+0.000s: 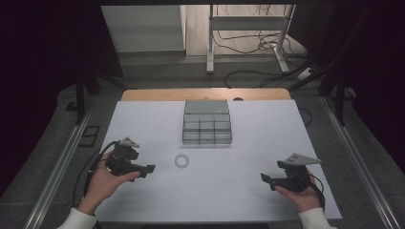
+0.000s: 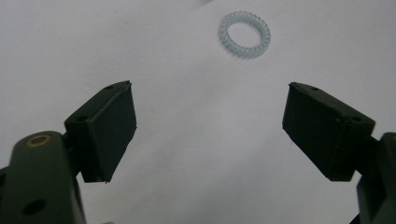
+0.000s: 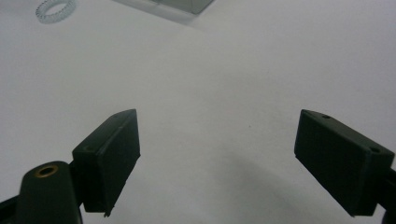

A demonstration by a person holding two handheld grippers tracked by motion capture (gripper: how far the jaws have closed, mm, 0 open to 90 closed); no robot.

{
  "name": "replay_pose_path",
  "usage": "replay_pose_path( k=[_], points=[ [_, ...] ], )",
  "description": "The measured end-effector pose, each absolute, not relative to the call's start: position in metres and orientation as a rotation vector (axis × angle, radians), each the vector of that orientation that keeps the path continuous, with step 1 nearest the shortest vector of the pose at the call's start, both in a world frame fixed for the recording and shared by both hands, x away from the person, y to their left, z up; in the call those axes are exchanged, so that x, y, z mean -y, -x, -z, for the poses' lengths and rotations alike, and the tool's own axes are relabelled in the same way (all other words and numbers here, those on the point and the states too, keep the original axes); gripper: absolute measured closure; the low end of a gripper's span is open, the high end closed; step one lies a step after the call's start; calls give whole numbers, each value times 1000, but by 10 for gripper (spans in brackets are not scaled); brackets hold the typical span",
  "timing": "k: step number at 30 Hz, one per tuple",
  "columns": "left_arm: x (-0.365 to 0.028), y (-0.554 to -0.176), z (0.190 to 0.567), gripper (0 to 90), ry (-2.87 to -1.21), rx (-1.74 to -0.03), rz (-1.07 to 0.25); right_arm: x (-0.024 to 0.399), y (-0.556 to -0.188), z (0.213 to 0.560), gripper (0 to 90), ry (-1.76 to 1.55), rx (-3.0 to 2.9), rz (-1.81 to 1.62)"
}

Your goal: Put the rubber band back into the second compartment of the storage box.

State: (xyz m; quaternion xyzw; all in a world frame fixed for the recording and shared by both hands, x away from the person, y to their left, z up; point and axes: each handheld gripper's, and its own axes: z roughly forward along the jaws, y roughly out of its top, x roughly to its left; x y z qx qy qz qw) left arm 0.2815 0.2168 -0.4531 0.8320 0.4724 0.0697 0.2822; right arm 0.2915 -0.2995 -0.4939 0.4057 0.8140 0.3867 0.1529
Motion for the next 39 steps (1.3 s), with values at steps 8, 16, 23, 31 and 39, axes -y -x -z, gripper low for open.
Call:
replay_pose_path(
  k=[8, 16, 23, 31, 39],
  points=[
    [-207, -297, 455, 195, -2247, -1259, -176, 300, -291, 495, 152, -1164, -2339, -1101],
    [-193, -309, 455, 196, -2276, -1240, -158, 300, -291, 495, 152, -1163, -2341, -1100],
    [-181, -323, 457, 197, -2296, -1236, -146, 300, -292, 495, 153, -1165, -2342, -1092],
    [-172, -335, 461, 196, -2318, -1235, -128, 300, -292, 495, 153, -1165, -2343, -1090],
    [-159, -350, 466, 196, -2345, -1234, -109, 300, -292, 496, 153, -1165, -2345, -1084]
  ],
)
